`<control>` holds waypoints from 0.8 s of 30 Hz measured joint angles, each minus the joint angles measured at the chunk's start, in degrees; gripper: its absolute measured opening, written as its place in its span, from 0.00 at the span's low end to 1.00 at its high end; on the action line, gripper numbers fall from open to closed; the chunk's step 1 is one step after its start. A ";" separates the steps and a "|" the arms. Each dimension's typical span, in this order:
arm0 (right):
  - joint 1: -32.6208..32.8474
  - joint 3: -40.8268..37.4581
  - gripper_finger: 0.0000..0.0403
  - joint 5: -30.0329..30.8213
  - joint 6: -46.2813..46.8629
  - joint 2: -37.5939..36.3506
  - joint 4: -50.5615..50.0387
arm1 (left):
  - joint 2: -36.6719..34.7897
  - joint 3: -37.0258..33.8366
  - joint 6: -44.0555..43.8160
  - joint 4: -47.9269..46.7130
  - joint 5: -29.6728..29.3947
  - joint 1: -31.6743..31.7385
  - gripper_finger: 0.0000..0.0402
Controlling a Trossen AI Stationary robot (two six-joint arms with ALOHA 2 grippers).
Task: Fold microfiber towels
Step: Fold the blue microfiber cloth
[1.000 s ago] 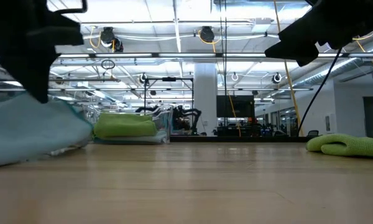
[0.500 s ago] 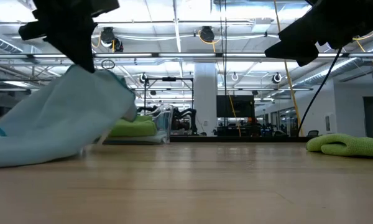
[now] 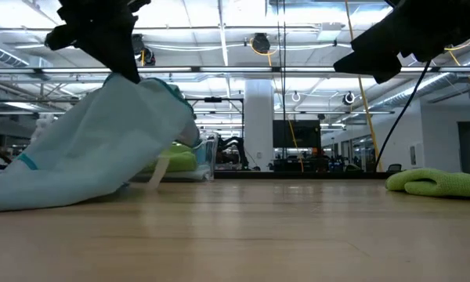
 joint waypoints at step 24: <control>-0.02 0.00 0.54 0.00 0.40 -0.04 4.84 | 0.00 15.78 29.76 -10.41 -7.48 0.57 0.01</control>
